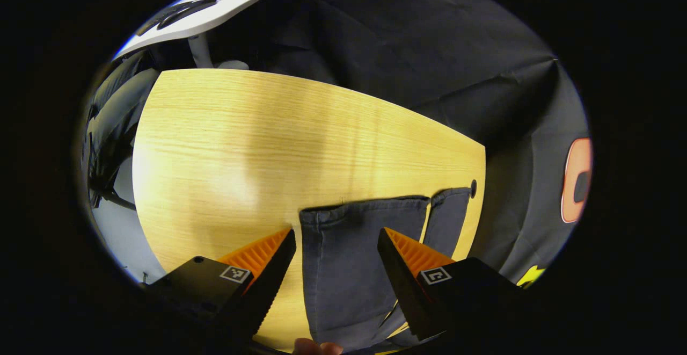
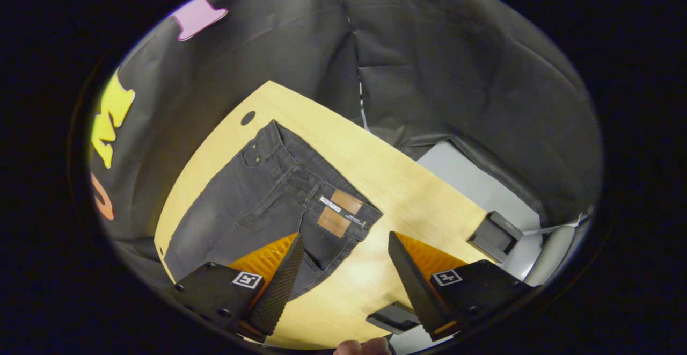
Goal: Grasp the waist and the cuffs of the jeans and fold them to make the two legs overlap; first hold the waist and fold one-third of the jeans toward the cuffs, then hold the cuffs and fold the remaining one-third in the same direction to finish folding.
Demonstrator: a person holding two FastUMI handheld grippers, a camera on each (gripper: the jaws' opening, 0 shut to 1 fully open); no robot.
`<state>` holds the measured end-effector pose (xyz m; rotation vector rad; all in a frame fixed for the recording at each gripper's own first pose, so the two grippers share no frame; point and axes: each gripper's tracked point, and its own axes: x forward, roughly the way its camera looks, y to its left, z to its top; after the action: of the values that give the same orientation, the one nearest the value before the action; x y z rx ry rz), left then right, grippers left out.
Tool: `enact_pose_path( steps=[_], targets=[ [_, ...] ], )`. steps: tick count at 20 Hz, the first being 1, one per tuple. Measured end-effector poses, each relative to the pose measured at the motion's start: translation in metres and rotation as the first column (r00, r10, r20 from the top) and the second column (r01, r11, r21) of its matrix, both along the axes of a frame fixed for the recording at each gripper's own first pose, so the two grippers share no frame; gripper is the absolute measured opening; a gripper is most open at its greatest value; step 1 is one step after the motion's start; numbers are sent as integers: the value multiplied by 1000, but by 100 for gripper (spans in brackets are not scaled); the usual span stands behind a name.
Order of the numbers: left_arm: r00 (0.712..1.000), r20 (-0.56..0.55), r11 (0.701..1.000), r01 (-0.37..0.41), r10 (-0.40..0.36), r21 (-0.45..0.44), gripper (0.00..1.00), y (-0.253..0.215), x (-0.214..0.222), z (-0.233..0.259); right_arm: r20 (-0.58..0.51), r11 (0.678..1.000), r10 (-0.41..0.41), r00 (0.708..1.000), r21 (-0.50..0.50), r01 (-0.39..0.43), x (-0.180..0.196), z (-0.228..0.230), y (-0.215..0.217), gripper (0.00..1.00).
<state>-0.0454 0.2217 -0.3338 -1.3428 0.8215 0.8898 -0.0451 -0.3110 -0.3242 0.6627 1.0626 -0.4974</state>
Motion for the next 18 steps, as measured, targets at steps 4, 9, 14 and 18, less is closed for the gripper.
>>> enact_pose_path(
  steps=[4, 9, 14, 18],
  targets=[
    [998, -48, 999, 41, -40, 20, 99, 3, 14, -2, -33, 1000, 18, 999, -23, -19, 4, -1, -3, 99],
    [993, -94, 998, 66, -65, 12, 98, -8, 29, -3, -123, 988, -136, 983, 49, 143, 12, -37, -15, 94],
    [981, -171, 995, 94, -90, 15, 86, -9, 24, -8, -228, 970, -211, 951, 72, 233, 14, -65, 1, 99],
    [971, -226, 996, 89, -83, 14, 71, -7, 19, -11, -295, 991, -134, 946, -66, 120, 21, -71, 13, 93]
  ],
)
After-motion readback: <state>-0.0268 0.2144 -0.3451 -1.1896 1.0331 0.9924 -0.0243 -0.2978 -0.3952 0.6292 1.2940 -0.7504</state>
